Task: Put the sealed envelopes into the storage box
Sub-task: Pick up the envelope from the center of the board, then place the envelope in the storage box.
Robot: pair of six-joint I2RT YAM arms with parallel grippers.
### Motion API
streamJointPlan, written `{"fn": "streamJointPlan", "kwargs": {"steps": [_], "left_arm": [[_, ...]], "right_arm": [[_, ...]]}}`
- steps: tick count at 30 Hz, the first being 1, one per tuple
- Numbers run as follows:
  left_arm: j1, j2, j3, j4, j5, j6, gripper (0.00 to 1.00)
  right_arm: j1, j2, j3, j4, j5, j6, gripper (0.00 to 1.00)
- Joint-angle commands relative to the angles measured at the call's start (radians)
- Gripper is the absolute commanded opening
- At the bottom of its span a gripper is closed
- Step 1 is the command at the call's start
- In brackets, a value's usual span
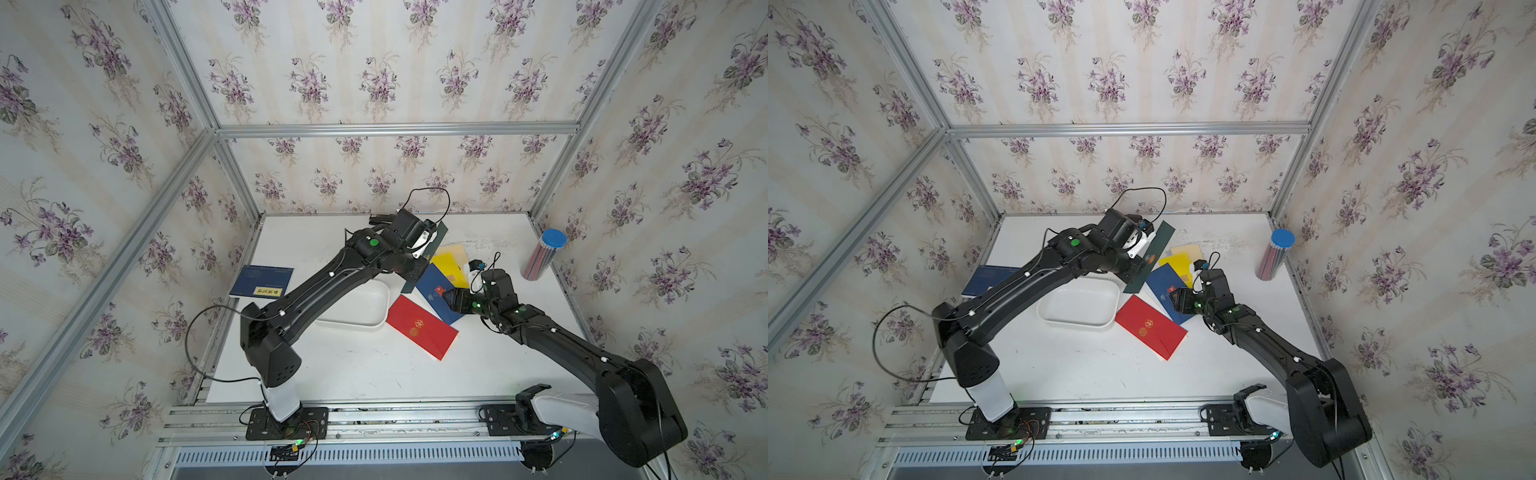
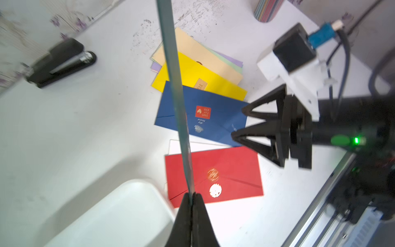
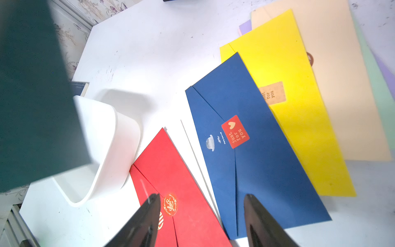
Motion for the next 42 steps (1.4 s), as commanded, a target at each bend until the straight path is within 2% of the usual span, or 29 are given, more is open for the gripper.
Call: {"fn": "streamJointPlan", "kwargs": {"steps": [1,3,5,7,9,13,16,24,34,42], "left_arm": [[0.014,-0.097,-0.04,-0.146,-0.082,0.402,0.0],[0.017,-0.157,-0.096,-0.208,-0.062,0.633,0.0],[0.018,-0.208,-0.173,-0.257,-0.109,0.803,0.0],[0.055,-0.223,-0.198,-0.296,-0.132,0.848,0.0],[0.107,-0.234,-0.23,-0.325,-0.091,0.9,0.0],[0.206,-0.275,-0.35,-0.268,-0.026,1.017,0.0],[0.286,-0.286,-0.41,-0.23,0.067,1.105,0.0],[0.417,-0.248,-0.45,-0.202,0.079,1.225,0.0],[0.432,-0.154,-0.437,-0.184,-0.027,1.266,0.0],[0.445,-0.123,-0.421,-0.194,-0.043,1.288,0.0]], "right_arm": [[-0.001,-0.013,-0.016,0.053,0.022,-0.009,0.66],[0.0,-0.009,-0.02,0.06,0.021,-0.009,0.66],[-0.001,-0.001,-0.021,0.063,0.016,-0.007,0.66],[0.0,0.005,-0.019,0.065,0.011,-0.007,0.66],[0.0,0.011,-0.02,0.067,0.007,-0.007,0.66],[0.0,0.013,-0.023,0.067,0.003,-0.009,0.65],[-0.001,0.013,-0.024,0.067,0.003,-0.009,0.65],[0.0,0.027,-0.02,0.068,-0.005,-0.012,0.65],[-0.001,0.036,-0.015,0.066,-0.009,-0.013,0.65],[0.0,0.052,-0.011,0.069,-0.017,-0.015,0.65]]}}
